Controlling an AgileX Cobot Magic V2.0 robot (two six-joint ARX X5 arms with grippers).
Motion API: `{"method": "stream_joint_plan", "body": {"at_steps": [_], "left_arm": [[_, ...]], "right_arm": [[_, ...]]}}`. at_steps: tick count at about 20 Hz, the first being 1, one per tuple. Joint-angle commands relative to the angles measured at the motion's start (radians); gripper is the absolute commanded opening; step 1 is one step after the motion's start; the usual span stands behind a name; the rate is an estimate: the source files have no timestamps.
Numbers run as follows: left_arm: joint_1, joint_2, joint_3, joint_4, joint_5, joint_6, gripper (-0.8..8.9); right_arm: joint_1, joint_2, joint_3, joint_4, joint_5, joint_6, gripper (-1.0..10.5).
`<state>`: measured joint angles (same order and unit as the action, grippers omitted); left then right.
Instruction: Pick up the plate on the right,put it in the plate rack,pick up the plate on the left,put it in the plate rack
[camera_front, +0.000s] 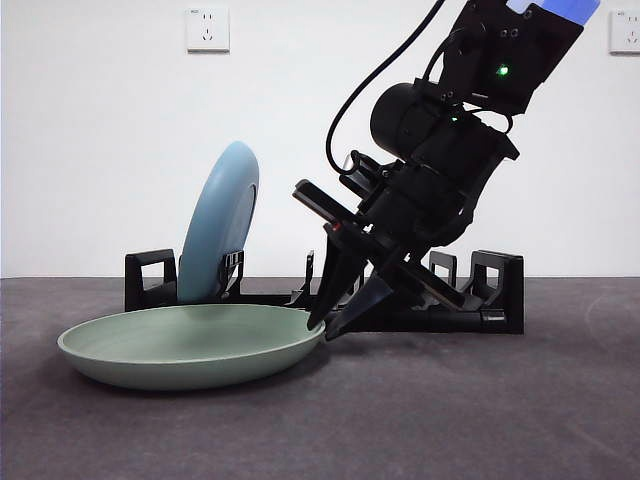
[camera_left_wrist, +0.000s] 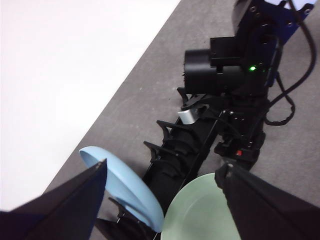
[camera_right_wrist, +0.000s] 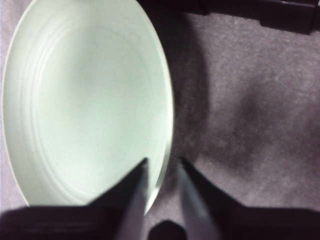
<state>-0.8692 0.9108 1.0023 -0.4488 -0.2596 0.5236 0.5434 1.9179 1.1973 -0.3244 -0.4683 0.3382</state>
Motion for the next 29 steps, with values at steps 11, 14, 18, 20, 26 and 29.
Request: {"method": "stream_joint_plan", "body": {"at_steps": [11, 14, 18, 20, 26, 29], "left_arm": [[-0.102, 0.023, -0.006, -0.174, 0.005, 0.004, 3.73], [-0.172, 0.075, -0.006, -0.243, 0.008, 0.005, 3.72], [-0.272, 0.159, -0.006, -0.295, 0.026, 0.005, 3.67], [-0.309, 0.192, -0.006, -0.304, 0.026, 0.004, 3.67], [-0.360, 0.269, -0.006, -0.305, 0.026, 0.005, 3.67], [-0.360, 0.300, -0.006, -0.303, 0.026, 0.005, 3.56]], "right_arm": [[0.010, -0.031, -0.003, -0.147, 0.030, 0.020, -0.1], [0.005, -0.103, -0.003, -0.232, 0.032, 0.004, -0.1], [-0.002, -0.241, -0.003, -0.320, 0.034, -0.019, -0.1], [-0.008, -0.315, -0.003, -0.369, 0.064, -0.034, -0.1], [-0.047, -0.504, -0.003, -0.510, 0.081, -0.067, -0.1], [-0.053, -0.572, -0.003, -0.532, 0.081, -0.069, -0.1]]}}
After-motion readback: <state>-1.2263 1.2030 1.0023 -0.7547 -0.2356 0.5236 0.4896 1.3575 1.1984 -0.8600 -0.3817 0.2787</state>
